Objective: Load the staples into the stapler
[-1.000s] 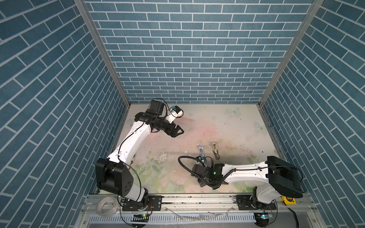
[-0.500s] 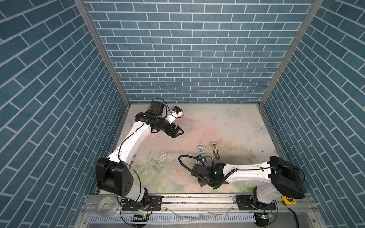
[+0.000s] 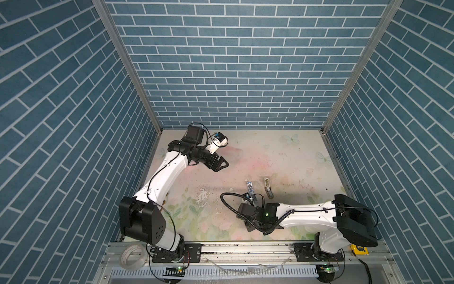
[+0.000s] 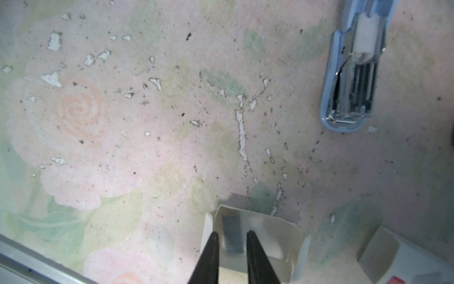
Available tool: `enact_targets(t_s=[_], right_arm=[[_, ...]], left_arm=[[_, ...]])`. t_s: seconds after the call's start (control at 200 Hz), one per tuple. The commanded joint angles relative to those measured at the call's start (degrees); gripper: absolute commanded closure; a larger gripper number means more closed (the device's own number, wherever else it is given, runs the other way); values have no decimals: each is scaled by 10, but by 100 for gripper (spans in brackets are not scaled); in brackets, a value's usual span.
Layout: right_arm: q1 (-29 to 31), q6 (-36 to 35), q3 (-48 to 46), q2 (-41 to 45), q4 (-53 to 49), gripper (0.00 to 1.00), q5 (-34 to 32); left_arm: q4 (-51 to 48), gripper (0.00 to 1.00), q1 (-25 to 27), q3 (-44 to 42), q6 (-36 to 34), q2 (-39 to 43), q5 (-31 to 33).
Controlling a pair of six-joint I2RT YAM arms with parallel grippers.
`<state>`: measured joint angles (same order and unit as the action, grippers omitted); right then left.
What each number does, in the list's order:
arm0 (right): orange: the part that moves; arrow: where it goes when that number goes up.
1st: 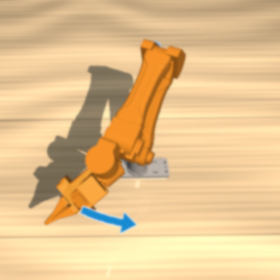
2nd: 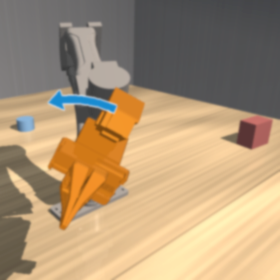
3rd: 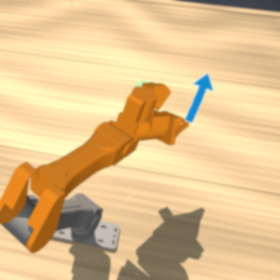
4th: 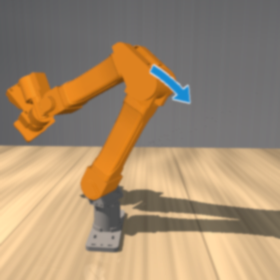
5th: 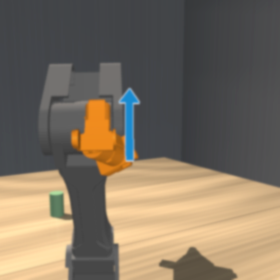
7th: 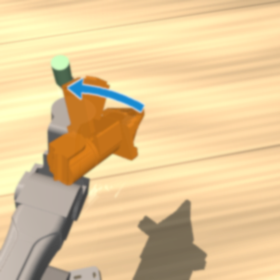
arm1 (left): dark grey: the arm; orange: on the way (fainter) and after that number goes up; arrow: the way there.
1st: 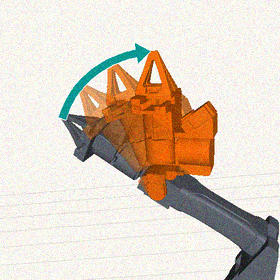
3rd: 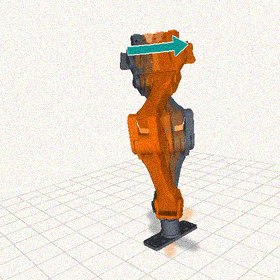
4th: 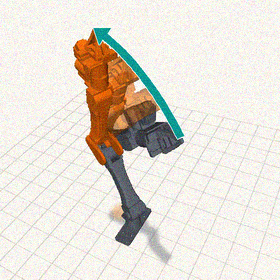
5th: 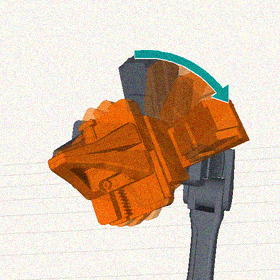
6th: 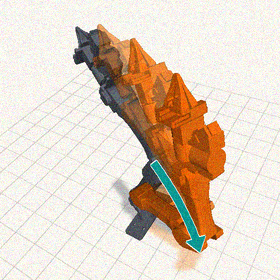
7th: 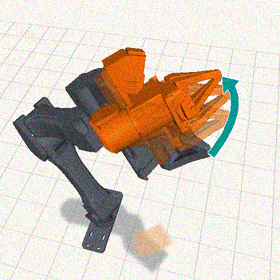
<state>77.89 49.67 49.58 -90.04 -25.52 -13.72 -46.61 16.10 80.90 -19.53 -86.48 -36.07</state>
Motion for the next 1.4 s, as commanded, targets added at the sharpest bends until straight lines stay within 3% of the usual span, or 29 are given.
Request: enact_targets(t_s=[0.0, 1.395], right_arm=[[4, 10, 11, -9, -20, 77, -6], [5, -9, 30, -45, -23, 75, -3]], left_arm=[[-1, 15, -3, -8, -4, 7, -6], [1, 15, -3, -12, -2, 16, -7]])
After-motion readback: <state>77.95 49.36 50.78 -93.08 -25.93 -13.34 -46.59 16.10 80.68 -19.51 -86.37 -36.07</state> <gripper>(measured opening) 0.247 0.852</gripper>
